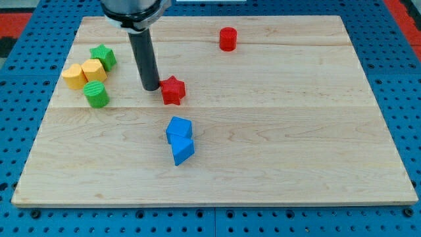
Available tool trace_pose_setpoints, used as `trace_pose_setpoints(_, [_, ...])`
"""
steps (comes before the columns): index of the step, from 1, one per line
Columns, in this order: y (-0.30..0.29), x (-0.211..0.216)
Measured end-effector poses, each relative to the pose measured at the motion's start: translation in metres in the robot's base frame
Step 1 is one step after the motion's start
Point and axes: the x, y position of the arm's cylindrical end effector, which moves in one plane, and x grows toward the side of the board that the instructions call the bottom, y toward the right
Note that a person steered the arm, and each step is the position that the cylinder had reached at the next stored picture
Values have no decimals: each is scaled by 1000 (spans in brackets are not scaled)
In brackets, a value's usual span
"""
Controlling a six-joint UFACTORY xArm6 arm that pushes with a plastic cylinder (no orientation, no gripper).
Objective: Push the green star and yellow hexagon into the green circle
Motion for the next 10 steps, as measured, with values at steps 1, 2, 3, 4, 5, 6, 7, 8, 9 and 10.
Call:
trace_pose_setpoints(1, [13,0])
trace_pose_setpoints(2, [19,0])
trace_pose_setpoints(3, [22,0])
trace_pose_setpoints(4, [30,-20])
trace_pose_setpoints(5, [11,-65])
trace_pose_setpoints(6, [-39,-104])
trace_pose_setpoints(7, [-108,-113])
trace_pose_setpoints(8, [-121,-104])
trace_pose_setpoints(9, [-121,-92])
trace_pose_setpoints(10, [-115,-70])
